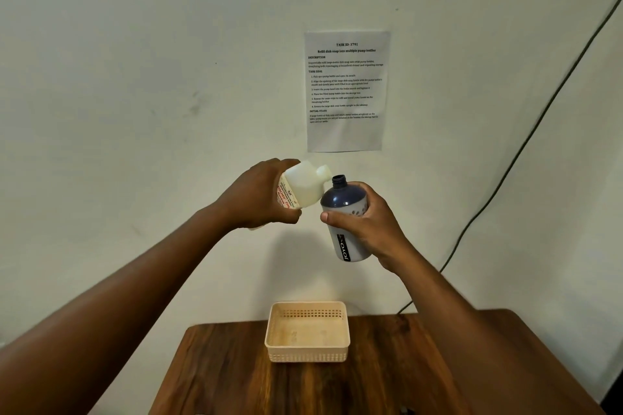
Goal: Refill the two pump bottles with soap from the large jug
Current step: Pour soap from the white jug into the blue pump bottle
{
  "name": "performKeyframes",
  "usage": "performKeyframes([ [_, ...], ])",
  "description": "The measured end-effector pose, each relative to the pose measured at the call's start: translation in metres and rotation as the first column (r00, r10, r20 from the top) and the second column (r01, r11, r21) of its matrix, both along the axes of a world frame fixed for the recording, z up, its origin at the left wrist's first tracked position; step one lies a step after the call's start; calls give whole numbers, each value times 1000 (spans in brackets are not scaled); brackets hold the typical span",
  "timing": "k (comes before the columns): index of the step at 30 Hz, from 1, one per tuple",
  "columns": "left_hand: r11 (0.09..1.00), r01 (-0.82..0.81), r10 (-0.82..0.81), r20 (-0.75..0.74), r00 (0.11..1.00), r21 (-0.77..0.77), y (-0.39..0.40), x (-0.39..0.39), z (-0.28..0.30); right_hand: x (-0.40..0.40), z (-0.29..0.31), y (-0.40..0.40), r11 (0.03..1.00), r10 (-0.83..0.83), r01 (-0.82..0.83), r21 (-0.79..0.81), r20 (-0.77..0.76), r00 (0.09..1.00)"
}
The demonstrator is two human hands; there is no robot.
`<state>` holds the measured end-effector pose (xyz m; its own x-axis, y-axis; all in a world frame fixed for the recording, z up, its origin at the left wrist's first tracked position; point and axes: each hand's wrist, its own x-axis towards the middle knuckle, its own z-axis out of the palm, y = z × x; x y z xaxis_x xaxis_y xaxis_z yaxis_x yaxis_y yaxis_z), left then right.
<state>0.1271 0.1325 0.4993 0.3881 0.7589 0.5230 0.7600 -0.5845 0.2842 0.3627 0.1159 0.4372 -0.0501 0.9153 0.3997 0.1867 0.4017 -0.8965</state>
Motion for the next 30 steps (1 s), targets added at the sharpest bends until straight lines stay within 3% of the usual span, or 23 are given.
performKeyframes([
  [8,1000,4,-4,-51,999,2,0,0,4,0,-3,0,1000,0,0,1,4,1000],
  [19,1000,9,-2,-237,971,28,2,-1,29,-1,-7,-1,1000,-22,22,20,-8,1000],
  [30,999,7,4,-287,958,36,0,-1,40,-4,-7,0,999,-26,28,45,-35,999],
])
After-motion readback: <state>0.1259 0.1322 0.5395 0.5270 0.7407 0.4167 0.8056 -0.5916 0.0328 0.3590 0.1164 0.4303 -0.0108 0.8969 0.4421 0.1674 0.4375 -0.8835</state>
